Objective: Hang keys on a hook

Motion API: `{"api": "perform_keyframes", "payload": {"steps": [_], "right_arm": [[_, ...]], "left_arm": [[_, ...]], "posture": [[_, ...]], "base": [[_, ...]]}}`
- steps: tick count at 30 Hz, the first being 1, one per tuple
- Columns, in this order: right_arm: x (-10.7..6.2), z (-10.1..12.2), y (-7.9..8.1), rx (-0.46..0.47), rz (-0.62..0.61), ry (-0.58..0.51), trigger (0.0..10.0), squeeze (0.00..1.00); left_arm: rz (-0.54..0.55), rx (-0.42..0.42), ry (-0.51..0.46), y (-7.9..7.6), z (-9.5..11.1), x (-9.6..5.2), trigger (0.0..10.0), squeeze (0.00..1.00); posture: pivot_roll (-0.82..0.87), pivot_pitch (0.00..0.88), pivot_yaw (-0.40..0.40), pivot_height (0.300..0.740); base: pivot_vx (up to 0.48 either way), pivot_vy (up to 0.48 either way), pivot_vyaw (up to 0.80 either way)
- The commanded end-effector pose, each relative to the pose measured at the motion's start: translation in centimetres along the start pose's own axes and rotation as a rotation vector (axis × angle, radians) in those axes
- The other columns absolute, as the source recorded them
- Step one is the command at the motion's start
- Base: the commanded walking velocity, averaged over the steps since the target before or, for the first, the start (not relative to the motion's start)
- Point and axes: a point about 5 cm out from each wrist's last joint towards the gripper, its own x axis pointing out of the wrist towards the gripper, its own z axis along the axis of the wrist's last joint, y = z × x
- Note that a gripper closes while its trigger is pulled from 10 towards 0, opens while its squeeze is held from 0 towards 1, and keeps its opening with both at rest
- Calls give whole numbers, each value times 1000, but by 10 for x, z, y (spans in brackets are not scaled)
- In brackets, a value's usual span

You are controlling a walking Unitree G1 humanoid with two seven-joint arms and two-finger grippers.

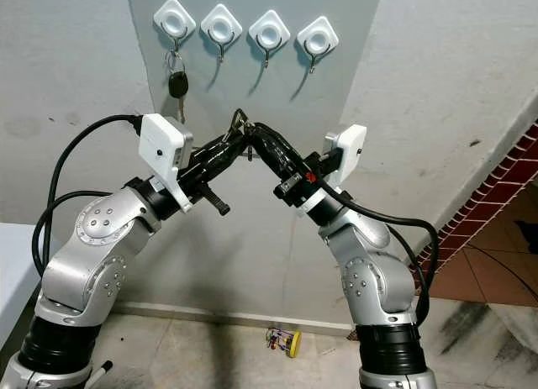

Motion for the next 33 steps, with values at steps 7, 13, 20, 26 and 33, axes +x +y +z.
{"api": "perform_keyframes", "payload": {"steps": [7,13,20,26,33], "right_arm": [[4,6,7,-10,41,-22,0,0],[4,6,7,-10,44,-22,0,0],[5,8,7,-12,45,-29,0,0],[8,14,6,-24,44,-49,0,0],[13,24,2,-49,36,-78,0,0]], "left_arm": [[-7,-12,-15,-2,2,3,10000,1000],[-13,-26,-21,-3,3,2,10000,1000],[-11,-6,7,-3,-1,3,10000,753],[-8,4,28,-3,-5,3,10000,0],[-2,18,39,-3,-7,1,10000,0]], "posture": [[-109,30,-50,740],[-110,24,-49,740],[-110,21,-50,740],[-110,24,-51,740],[-110,31,-54,740]], "base": [[0,0,0],[0,0,0],[0,0,0],[0,0,0],[0,0,0]]}}
